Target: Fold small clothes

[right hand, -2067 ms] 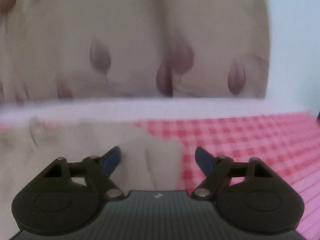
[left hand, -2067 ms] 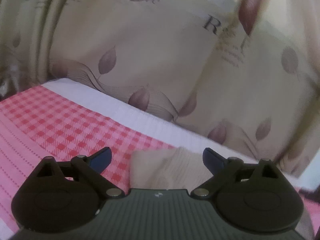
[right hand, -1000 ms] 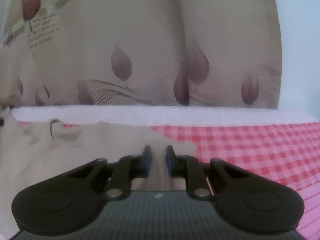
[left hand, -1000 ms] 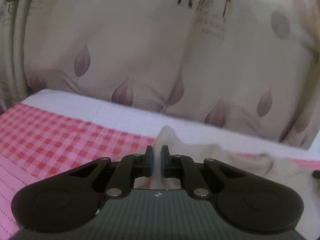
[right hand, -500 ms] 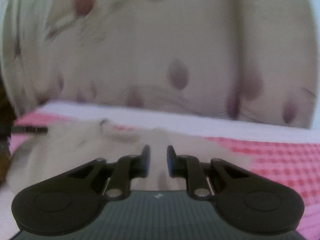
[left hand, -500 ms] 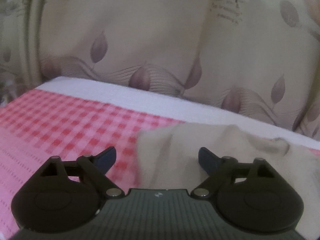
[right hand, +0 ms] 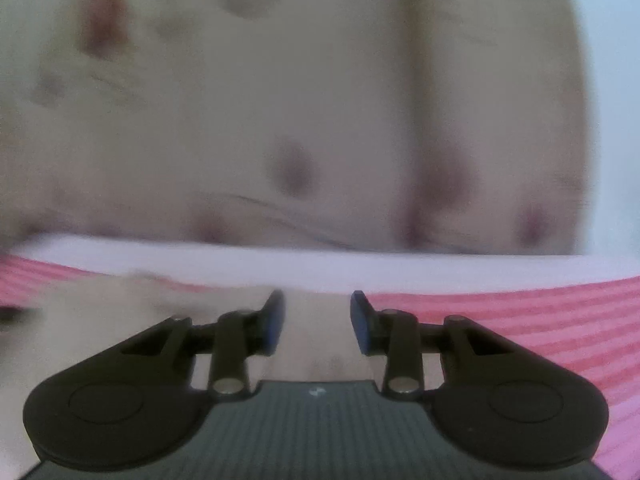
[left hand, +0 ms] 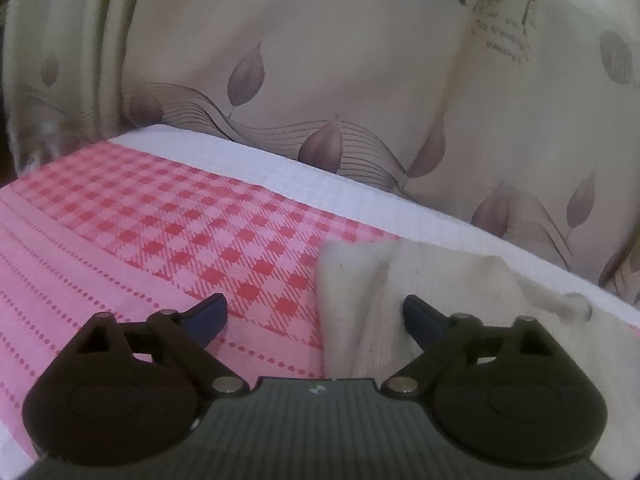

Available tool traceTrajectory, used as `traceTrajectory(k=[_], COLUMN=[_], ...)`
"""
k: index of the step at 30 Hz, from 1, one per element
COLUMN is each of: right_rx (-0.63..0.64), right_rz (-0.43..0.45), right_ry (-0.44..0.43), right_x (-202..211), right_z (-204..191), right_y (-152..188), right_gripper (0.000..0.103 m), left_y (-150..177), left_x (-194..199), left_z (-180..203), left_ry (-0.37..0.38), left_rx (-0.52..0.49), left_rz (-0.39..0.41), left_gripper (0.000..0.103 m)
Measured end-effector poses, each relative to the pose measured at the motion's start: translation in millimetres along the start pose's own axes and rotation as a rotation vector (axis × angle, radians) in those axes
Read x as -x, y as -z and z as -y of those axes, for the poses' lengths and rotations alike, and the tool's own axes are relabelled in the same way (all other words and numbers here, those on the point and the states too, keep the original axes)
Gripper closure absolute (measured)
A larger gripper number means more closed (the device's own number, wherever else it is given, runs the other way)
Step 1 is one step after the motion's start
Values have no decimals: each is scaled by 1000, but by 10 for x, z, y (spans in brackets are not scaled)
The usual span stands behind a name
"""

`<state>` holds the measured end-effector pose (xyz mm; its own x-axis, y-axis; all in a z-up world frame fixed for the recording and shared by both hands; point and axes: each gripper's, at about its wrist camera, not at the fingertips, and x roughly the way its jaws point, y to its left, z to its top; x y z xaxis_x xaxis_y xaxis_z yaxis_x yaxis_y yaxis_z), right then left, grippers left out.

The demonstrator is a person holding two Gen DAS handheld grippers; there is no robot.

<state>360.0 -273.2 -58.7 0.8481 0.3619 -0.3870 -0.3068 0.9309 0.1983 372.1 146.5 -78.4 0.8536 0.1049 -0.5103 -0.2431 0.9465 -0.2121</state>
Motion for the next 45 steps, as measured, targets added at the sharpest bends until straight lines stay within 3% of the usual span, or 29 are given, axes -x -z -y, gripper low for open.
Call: traceTrajectory(k=[2, 4, 6, 8, 10, 11, 14, 16, 19, 22, 24, 28, 30, 32, 34, 36, 40, 45], right_rx=[68, 159, 291, 400, 361, 318, 73, 46, -60, 53, 168, 0, -66, -72, -32, 19, 31, 46], right_rz=[-11, -66, -133, -235, -218, -246, -278, -265, -186, -176, -255, -215, -110, -5, 8, -19, -183, -179], right_ry=[-165, -305, -358, -275, -207, -128, -131, -81, -156, -82, 57, 14, 25, 77, 139, 180, 193, 228], right_x=[94, 54, -87, -385, -580, -723, -903, -895, -636, -457, -593, -555, -332, -94, -8, 10, -208, -241], right_z=[-350, -709, -1053, -1240, -1168, -1093, -799, -803, -701, -756, -712, -436, -434, -488, -581, -671, -684, -713], right_y=[29, 97, 226, 362, 306, 229, 51, -14, -68, 31, 211, 194, 163, 225, 349, 502, 511, 522], right_gripper=[51, 49, 50, 50, 48, 36, 34, 34, 34, 33, 26, 22, 18, 4, 3, 3, 0, 0], left_y=[-10, -14, -12, -16, -19, -17, -15, -18, -21, -26, -25, -23, -20, -19, -21, -21, -26, -23], left_x=[-13, -14, -10, -11, -8, -6, 4, 11, 19, 23, 30, 36, 40, 38, 30, 30, 20, 19], left_z=[-30, -53, -64, -65, -48, -42, -50, -60, -64, -57, -55, -61, -48, -34, -30, -28, -34, -37], left_ry=[1, 7, 9, 11, 5, 4, 5, 7, 9, 10, 10, 14, 12, 7, 6, 5, 4, 3], left_rx=[16, 31, 41, 46, 41, 39, 44, 52, 63, 66, 68, 70, 64, 56, 51, 50, 48, 44], left_rz=[5, 7, 8, 7, 6, 7, 8, 16, 23, 22, 23, 25, 26, 27, 25, 25, 25, 24], left_gripper=[7, 7, 7, 7, 7, 7, 6, 3, 2, 2, 2, 1, 1, 1, 1, 0, 0, 0])
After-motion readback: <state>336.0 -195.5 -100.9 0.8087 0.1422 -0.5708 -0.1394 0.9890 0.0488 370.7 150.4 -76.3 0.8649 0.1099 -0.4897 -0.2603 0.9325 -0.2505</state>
